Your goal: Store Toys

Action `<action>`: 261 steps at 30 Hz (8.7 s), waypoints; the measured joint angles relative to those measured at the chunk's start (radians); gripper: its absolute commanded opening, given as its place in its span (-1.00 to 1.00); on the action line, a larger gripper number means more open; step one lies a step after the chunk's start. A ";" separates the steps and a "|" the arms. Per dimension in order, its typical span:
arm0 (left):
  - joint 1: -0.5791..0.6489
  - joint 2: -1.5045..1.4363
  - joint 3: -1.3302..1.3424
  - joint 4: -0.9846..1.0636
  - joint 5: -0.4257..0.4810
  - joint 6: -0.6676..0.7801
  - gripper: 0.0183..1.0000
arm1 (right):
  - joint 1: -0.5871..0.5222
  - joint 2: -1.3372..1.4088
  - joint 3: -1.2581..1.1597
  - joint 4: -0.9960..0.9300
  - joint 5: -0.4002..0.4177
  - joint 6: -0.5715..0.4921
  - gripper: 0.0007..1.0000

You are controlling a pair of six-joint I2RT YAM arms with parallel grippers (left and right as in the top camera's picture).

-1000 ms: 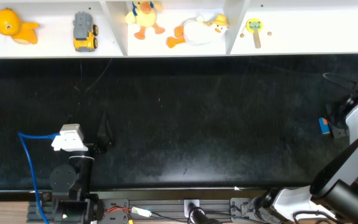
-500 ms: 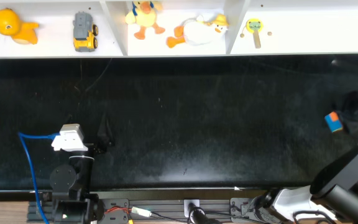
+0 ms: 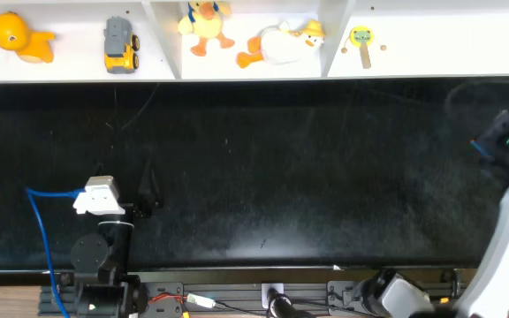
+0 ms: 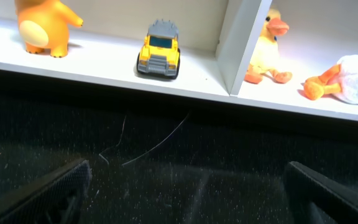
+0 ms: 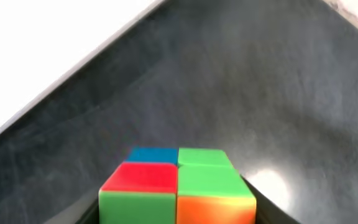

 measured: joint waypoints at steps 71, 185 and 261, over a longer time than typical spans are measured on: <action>0.000 0.000 -0.004 0.002 0.000 0.000 1.00 | 0.107 0.808 0.119 1.215 -0.393 -0.098 0.99; 0.000 0.000 -0.005 0.005 0.000 -0.003 1.00 | 0.749 -1.249 -1.130 0.745 0.088 0.241 0.99; 0.000 0.000 -0.005 0.005 0.000 -0.003 1.00 | 0.762 -1.249 -1.130 0.744 0.087 0.193 0.99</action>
